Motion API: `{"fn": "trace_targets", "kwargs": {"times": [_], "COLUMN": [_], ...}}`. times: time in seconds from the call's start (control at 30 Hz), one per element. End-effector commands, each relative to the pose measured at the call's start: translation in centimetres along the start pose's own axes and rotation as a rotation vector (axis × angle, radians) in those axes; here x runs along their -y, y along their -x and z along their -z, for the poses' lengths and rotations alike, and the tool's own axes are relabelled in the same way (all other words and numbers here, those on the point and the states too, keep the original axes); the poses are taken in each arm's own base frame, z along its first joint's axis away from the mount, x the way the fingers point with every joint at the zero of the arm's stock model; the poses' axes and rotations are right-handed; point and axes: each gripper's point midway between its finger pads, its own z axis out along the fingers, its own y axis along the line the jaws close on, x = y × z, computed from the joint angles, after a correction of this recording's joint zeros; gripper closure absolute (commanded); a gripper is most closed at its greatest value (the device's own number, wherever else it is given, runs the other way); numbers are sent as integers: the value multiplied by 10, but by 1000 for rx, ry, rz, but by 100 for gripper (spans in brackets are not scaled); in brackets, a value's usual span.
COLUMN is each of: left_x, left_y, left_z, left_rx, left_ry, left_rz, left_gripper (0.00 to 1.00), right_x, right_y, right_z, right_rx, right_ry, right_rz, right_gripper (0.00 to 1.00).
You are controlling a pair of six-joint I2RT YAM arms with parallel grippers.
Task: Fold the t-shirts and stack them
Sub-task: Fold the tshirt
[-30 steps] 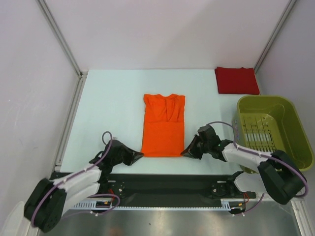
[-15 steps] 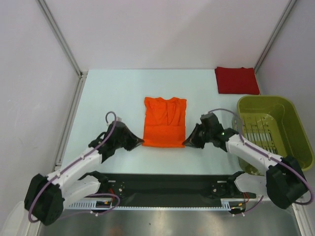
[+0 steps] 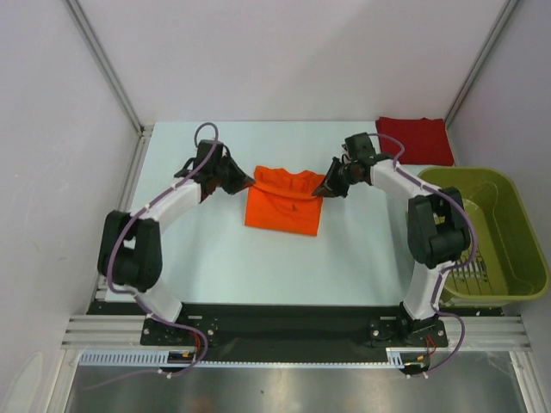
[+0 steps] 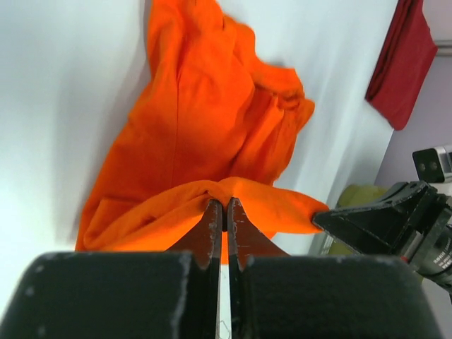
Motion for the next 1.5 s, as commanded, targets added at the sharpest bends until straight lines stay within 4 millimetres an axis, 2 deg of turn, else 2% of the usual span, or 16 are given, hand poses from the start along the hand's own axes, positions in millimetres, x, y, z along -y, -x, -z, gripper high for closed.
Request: {"fn": "trace_targets", "kwargs": {"times": [0.0,0.03,0.07,0.1,0.13,0.2,0.5,0.73,0.87,1.03,1.23,1.27,1.33,1.37,1.43,1.47], "left_x": [13,25,26,19,29,33,58,44,33,35,28,26,26,22,26,12], "left_y": [18,22,22,18,24,29,61,77,72,76,78,78,84,84,93,89], "left_z": [-20,-22,-29,-44,-47,-58,-88,-99,-117,-125,-137,-139,-142,-146,-148,-157], "left_rx": [-38,-60,-79,-117,-118,-124,-97,-71,-119,-123,-126,-131,-126,-129,-121,-149], "left_ry": [-68,-99,-103,-92,-116,-127,-183,-153,-141,-164,-144,-141,-145,-137,-159,-132], "left_rz": [-35,-41,-39,-31,-38,-32,-15,16,27,25,23,25,21,19,-12,-51], "left_gripper": [99,98,97,96,95,95,95,92,90,89,86,85,82,80,76,72], "right_x": [-10,-11,-11,-11,-8,-4,-3,9,15,21,24,27,36,36,41,44], "right_y": [21,25,29,37,41,51,87,101,105,111,123,127,133,142,154,167], "right_z": [8,8,6,4,2,-2,-9,-25,-34,-38,-46,-48,-55,-56,-59,-60], "right_rx": [-28,-29,-33,-36,-40,-45,-40,-69,-72,-70,-52,-39,-35,-11,18,35], "right_ry": [28,33,37,42,40,40,107,105,112,111,132,125,113,110,98,95], "right_rz": [17,14,10,3,-2,-10,-24,-50,-68,-85,-79,-78,-91,-83,-74,-75], "right_gripper": [100,100,100,100,100,100,99,99,98,98,85,80,78,76,75,73]}}
